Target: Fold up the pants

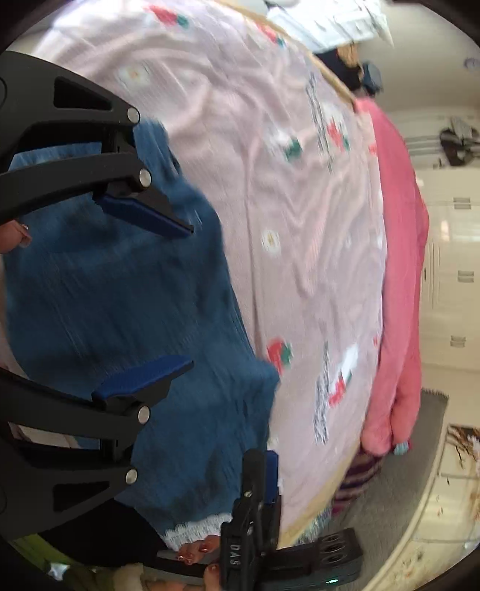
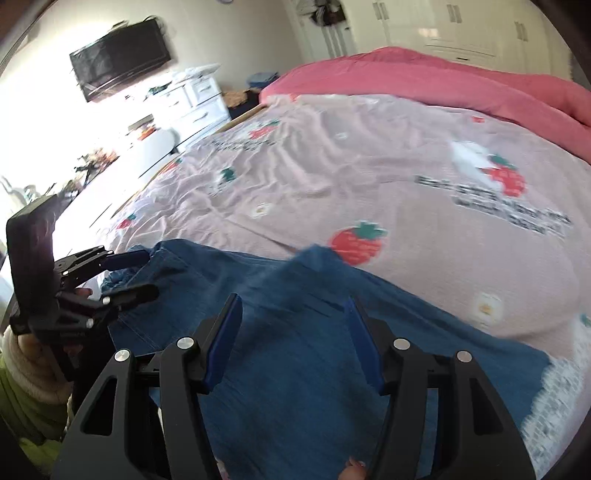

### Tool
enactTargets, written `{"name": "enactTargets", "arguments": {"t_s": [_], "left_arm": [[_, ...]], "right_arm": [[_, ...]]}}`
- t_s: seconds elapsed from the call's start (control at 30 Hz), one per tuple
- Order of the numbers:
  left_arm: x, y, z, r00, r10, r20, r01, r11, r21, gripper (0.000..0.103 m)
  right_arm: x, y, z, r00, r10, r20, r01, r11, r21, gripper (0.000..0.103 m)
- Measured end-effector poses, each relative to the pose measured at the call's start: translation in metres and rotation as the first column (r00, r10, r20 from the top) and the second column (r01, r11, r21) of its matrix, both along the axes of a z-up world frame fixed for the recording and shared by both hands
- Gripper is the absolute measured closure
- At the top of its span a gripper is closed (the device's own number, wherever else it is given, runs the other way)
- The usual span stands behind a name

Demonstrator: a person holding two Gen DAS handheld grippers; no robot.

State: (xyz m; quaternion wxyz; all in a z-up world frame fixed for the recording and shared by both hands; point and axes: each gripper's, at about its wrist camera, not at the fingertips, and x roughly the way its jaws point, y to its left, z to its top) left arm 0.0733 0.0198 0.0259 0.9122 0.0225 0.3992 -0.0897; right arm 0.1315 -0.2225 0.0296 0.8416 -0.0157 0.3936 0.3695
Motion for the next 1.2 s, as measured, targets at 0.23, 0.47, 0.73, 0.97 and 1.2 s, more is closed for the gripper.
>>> {"name": "enactTargets", "arguments": {"t_s": [0.23, 0.47, 0.73, 0.97, 1.2], "left_arm": [[-0.006, 0.016, -0.028, 0.998, 0.024, -0.053, -0.021, 0.999, 0.046, 0.042], [0.006, 0.035, -0.047, 0.996, 0.041, -0.078, -0.038, 0.999, 0.031, 0.044], [0.005, 0.041, -0.047, 0.997, 0.031, -0.073, -0.032, 0.999, -0.012, 0.045], [0.004, 0.042, -0.046, 0.997, 0.031, -0.066, -0.033, 0.999, -0.029, 0.045], [0.004, 0.04, -0.047, 0.998, 0.033, -0.06, -0.034, 0.999, -0.022, 0.045]], "right_arm": [[0.025, 0.06, -0.031, 0.992, 0.057, -0.114, -0.064, 0.996, -0.061, 0.047], [0.051, 0.046, -0.054, 0.987, -0.026, -0.157, 0.012, 0.996, -0.091, 0.051], [0.054, 0.049, -0.056, 0.994, -0.033, -0.108, 0.018, 0.99, -0.138, 0.051], [0.05, 0.014, -0.054, 0.991, -0.111, -0.072, 0.099, 0.982, -0.158, 0.051], [0.047, -0.043, -0.042, 0.955, -0.296, 0.02, 0.293, 0.934, -0.206, 0.021]]}}
